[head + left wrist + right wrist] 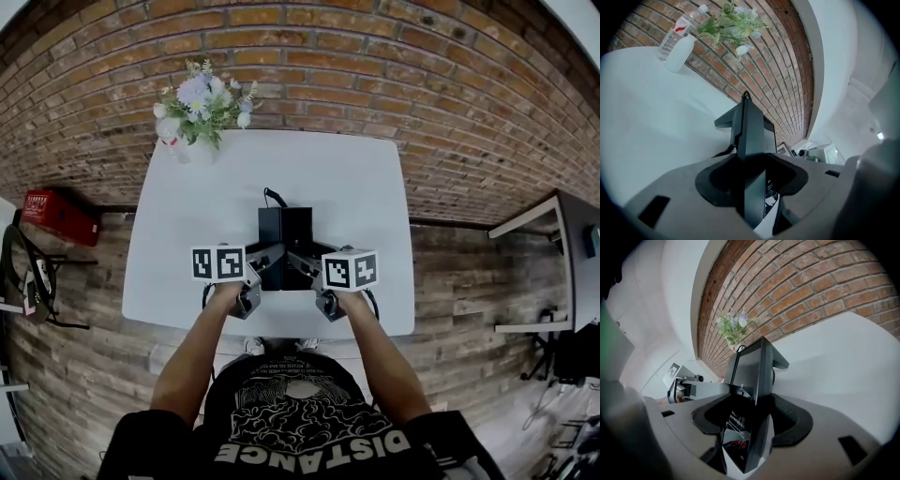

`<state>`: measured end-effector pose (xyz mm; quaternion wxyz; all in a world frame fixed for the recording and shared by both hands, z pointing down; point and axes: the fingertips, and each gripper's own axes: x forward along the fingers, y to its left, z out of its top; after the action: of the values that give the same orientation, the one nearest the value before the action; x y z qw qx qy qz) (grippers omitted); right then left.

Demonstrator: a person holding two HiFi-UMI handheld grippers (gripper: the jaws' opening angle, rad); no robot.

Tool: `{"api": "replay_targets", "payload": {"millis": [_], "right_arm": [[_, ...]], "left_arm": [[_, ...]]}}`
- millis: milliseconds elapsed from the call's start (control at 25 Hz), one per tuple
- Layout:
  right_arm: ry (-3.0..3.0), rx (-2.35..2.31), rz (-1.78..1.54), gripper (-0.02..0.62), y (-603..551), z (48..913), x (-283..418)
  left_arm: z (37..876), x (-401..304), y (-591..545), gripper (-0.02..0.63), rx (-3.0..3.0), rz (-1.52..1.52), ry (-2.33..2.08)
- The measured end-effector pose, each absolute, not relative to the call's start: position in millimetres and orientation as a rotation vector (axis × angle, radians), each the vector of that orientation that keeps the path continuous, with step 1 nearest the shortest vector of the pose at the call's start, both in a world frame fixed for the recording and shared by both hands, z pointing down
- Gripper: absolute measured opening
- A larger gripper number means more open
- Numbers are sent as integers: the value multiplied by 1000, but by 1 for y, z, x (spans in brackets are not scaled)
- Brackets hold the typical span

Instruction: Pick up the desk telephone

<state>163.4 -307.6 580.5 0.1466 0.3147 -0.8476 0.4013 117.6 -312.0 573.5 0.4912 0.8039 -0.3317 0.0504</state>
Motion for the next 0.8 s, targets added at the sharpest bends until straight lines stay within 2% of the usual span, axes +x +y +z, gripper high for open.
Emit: {"api": "replay_targets", "payload": {"millis": [800], "right_arm": [[-2731,994,732,255,-346,420,145]], "left_arm": [[413,98,-347,198,2284,-63,-931]]}}
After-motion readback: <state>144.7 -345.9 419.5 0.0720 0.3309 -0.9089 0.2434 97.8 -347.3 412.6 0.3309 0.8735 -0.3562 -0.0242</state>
